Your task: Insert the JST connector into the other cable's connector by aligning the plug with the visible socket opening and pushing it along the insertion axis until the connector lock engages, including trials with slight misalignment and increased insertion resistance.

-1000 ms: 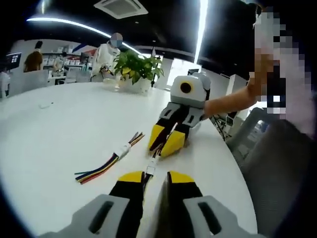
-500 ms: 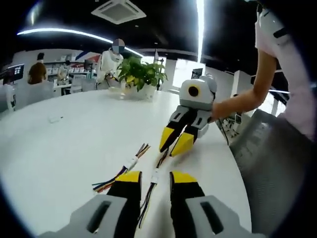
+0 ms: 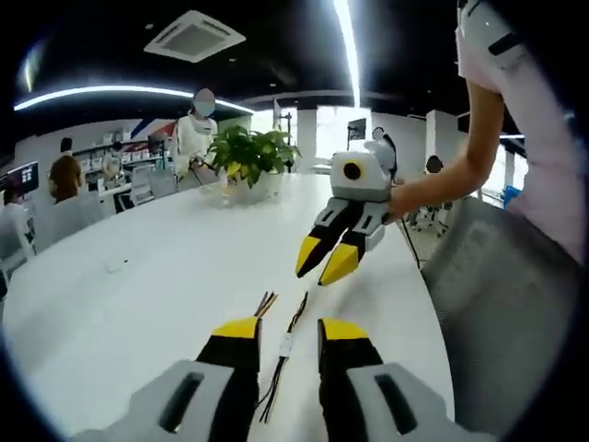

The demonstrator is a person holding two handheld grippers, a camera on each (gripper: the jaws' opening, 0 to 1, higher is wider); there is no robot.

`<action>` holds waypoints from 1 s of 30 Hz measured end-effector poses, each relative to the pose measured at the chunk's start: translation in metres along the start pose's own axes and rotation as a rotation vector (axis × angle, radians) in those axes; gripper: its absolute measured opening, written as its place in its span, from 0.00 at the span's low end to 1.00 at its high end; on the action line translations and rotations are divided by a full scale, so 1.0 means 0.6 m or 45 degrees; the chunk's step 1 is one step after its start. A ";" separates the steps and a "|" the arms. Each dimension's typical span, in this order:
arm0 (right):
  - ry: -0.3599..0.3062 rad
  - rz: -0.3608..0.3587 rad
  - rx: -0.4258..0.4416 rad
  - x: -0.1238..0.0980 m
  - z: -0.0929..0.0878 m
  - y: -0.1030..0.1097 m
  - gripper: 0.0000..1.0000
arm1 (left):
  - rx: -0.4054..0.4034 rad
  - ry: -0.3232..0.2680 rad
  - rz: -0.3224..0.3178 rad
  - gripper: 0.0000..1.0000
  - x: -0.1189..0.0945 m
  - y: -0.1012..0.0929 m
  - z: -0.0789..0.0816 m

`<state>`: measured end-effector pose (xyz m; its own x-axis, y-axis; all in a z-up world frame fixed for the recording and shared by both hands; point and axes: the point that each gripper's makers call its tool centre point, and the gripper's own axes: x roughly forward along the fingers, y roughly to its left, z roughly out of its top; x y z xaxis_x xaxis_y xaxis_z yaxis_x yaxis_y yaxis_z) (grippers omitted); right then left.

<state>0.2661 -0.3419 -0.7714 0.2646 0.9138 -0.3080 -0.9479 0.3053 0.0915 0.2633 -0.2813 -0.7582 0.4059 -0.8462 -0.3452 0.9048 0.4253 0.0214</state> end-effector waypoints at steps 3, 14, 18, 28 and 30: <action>-0.010 -0.011 0.030 -0.010 0.007 0.005 0.12 | 0.002 -0.002 0.017 0.22 -0.007 -0.004 0.005; 0.001 -0.109 0.058 -0.047 0.024 0.023 0.22 | -0.036 -0.003 0.184 0.26 -0.055 -0.004 0.022; 0.010 -0.137 0.065 -0.057 0.031 0.027 0.26 | -0.036 0.017 0.219 0.29 -0.067 -0.005 0.021; -0.025 -0.190 0.060 -0.073 0.063 0.032 0.35 | 0.040 0.043 0.324 0.36 -0.096 -0.006 0.034; -0.027 -0.213 0.065 -0.079 0.068 0.030 0.35 | 0.041 0.080 0.381 0.36 -0.108 0.000 0.036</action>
<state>0.2436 -0.3687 -0.7168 0.4222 0.8543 -0.3032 -0.8801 0.4665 0.0886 0.2400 -0.2333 -0.7157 0.6472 -0.6631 -0.3761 0.7503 0.6414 0.1602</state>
